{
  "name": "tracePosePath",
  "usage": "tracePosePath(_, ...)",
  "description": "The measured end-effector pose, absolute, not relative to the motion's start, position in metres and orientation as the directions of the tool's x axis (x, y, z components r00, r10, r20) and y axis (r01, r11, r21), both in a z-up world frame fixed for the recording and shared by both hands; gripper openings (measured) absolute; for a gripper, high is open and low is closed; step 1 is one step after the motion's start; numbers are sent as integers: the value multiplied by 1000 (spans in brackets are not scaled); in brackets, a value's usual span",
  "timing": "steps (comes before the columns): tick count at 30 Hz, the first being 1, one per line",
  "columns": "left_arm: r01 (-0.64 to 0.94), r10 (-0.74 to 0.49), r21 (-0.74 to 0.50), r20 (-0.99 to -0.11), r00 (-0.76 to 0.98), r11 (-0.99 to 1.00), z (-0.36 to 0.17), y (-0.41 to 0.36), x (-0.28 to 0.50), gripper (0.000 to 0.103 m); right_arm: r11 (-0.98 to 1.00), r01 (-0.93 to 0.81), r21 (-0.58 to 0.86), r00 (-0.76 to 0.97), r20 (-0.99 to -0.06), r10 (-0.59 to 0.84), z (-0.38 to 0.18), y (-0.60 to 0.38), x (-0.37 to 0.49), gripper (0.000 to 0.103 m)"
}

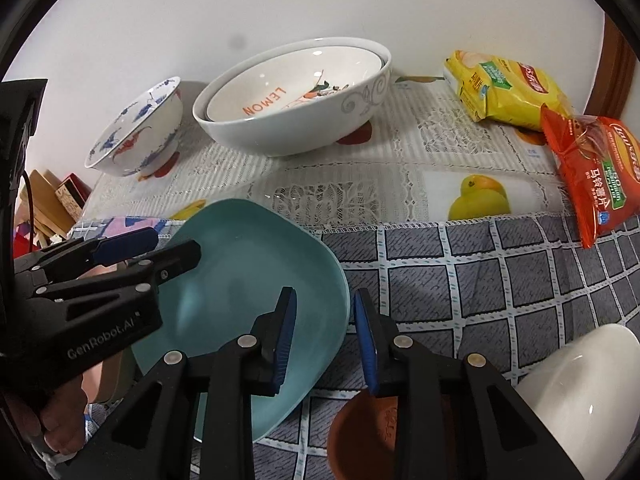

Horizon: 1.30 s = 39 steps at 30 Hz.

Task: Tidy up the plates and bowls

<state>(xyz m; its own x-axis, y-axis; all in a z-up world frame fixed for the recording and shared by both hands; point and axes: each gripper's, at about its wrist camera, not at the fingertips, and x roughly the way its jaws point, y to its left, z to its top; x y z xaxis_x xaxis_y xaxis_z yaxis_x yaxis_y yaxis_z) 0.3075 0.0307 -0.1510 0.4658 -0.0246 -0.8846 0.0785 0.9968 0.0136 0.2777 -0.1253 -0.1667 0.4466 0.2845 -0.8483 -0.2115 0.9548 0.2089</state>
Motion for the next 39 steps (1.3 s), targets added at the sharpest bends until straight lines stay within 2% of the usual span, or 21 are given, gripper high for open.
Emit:
tracePosePath(3, 79, -27, 10, -890, 455, 997, -157, 30, 311, 41, 955, -206, 211, 439, -853, 283, -172, -125, 280, 22)
tracePosePath(5, 76, -36, -2, -894, 447, 997, -160, 30, 313, 34, 955, -206, 211, 432, -857, 282, -176, -124, 282, 21)
tracePosePath(10, 75, -31, 4, -892, 452, 997, -161, 29, 313, 30, 962, -193, 193, 443, -858, 261, -182, -123, 282, 14)
tracePosePath(13, 50, -12, 13, -888, 459, 999, -161, 33, 314, 15, 967, -173, 189, 465, -850, 249, -182, -127, 281, 9)
tracePosePath(16, 53, -53, -32, -884, 465, 998, -155, 38, 313, 14, 964, -156, 215, 486, -833, 264, -176, -134, 281, 6)
tracePosePath(29, 59, -71, -45, -825, 561, 997, -87, 38, 269, 13, 961, -156, 228, 582, -765, 276, -114, -147, 242, 6)
tracePosePath(39, 62, -91, -68, -814, 573, 996, -63, 42, 225, 13, 964, -142, 224, 629, -732, 263, -76, -150, 193, 6)
